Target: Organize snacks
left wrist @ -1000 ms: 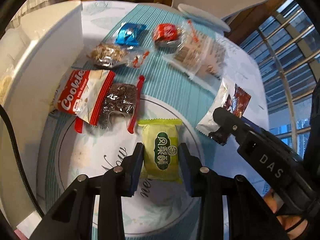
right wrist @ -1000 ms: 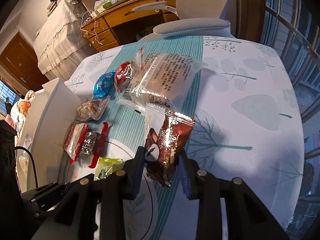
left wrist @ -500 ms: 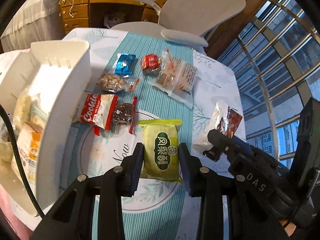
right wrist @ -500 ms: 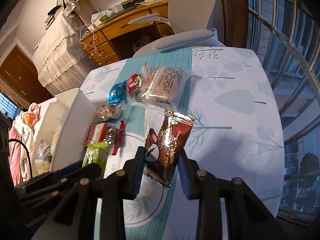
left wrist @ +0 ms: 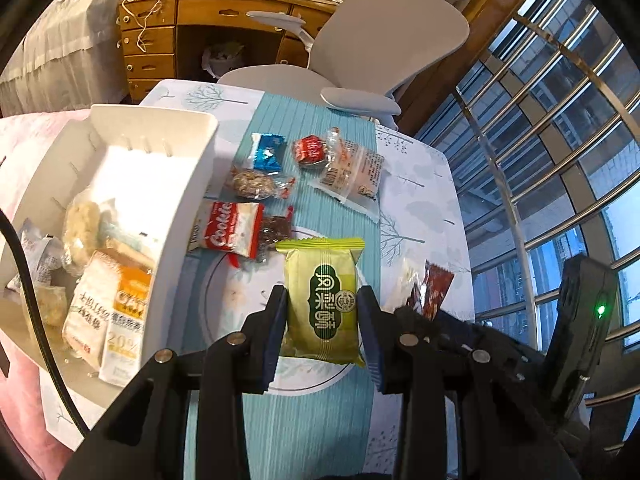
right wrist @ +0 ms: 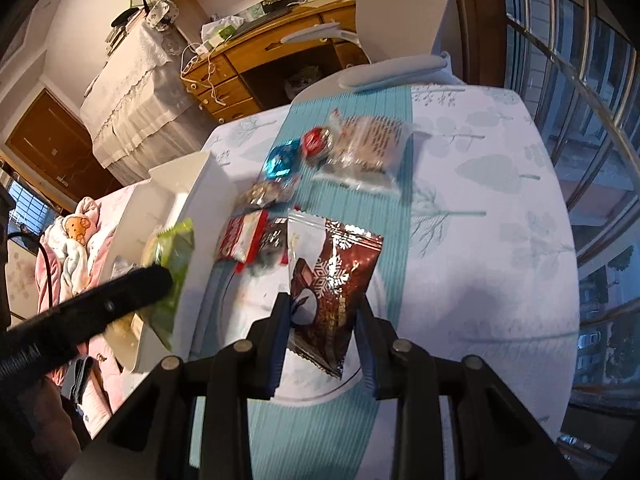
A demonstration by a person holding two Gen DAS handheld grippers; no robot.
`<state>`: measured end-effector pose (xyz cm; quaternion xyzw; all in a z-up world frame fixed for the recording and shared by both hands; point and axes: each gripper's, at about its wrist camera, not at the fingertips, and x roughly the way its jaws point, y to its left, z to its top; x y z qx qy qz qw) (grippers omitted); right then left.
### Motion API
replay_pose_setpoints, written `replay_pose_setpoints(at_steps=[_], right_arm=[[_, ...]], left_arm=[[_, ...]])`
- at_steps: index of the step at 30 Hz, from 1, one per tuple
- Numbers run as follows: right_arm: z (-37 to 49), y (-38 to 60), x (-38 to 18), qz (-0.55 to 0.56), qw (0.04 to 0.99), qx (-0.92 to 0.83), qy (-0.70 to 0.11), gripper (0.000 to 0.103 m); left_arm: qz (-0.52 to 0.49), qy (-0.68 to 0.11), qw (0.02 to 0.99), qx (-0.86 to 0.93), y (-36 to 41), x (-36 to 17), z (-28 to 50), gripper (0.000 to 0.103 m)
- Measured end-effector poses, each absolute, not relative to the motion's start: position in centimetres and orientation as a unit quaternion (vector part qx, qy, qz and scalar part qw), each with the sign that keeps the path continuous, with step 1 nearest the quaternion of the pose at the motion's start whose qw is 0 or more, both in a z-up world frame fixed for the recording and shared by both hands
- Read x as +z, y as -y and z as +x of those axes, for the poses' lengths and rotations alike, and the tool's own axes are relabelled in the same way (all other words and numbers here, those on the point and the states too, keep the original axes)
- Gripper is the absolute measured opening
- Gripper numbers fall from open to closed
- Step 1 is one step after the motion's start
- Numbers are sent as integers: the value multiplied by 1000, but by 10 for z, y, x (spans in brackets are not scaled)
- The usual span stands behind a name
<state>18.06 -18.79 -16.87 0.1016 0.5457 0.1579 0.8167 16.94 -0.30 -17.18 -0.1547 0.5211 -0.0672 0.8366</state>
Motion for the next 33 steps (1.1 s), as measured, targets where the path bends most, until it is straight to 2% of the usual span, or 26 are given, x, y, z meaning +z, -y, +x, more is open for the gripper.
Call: replay_pose_setpoints(at_steps=[5, 7, 10, 11, 13, 33], right_arm=[[162, 175, -171, 124, 801, 154, -565, 30], [157, 169, -169, 131, 797, 152, -570, 22], [148, 154, -164, 136, 797, 148, -570, 19], [145, 145, -162, 136, 799, 148, -567, 12], [142, 136, -161, 139, 801, 146, -564, 5], [117, 64, -188, 262, 799, 2, -541, 5]], left_arm=[[-154, -518, 838, -76, -24, -166, 157, 34], [-155, -515, 839, -82, -34, -165, 154, 34], [-152, -515, 839, -90, -54, -161, 150, 34], [-149, -516, 838, -92, -61, -160, 149, 34], [-140, -517, 839, -99, -78, -155, 148, 34], [-57, -514, 840, -167, -206, -148, 194, 34]])
